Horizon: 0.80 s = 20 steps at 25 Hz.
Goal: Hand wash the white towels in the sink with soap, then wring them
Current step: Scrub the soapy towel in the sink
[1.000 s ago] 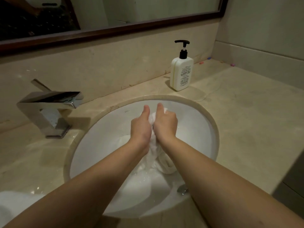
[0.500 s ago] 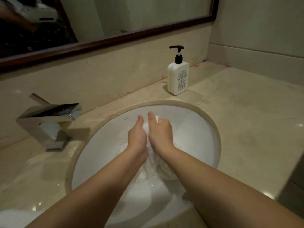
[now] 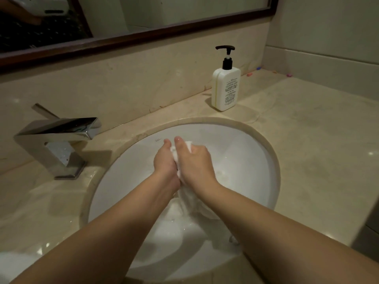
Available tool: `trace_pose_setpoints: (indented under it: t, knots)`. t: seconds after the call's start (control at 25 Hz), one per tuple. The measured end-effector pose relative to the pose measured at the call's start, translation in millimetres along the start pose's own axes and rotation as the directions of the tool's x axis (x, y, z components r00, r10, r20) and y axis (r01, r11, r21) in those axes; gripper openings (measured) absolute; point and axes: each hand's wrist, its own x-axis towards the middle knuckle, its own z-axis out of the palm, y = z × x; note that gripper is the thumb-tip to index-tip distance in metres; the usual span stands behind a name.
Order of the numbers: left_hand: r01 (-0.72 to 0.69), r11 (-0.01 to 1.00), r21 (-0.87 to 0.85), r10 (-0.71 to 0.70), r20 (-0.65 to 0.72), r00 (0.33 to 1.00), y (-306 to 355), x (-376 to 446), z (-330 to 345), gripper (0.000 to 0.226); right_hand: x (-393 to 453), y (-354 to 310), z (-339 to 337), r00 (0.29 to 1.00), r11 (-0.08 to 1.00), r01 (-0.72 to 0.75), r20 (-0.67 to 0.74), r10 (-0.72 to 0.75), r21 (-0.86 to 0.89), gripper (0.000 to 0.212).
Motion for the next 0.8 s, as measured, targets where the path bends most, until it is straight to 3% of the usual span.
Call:
trace_pose_setpoints:
  t: [0.12,0.28,0.4,0.56,0.68,0.8]
  knots:
    - [-0.003,0.997,0.072,-0.001,0.060,0.998,-2,-7,3,0.052,7,-2,-8,0.991,0.999,-0.037,-0.129,0.037,0.004,0.052]
    - [-0.041,0.999,0.017,0.041,0.034,0.999,1,-8,1,0.048,-1,-2,2,0.999,0.998,0.004,-0.045,-0.007,-0.060,0.055]
    - [-0.038,0.995,0.089,0.031,0.073,0.997,-1,-13,6,0.056,10,-2,-8,0.982,0.997,-0.076,-0.171,0.078,0.014,0.051]
    - [-0.019,1.000,0.017,0.019,0.030,0.999,1,-10,2,0.048,2,-2,-3,1.000,1.000,0.005,-0.012,-0.005,0.014,0.048]
    - [-0.043,0.994,0.096,0.038,0.044,0.998,-2,-12,4,0.054,8,-2,-5,0.988,0.998,-0.039,-0.150,0.046,0.049,0.049]
    - [-0.045,0.998,0.031,0.045,0.010,0.999,-2,-9,2,0.051,1,-2,-2,0.999,1.000,-0.015,-0.043,0.015,0.010,0.050]
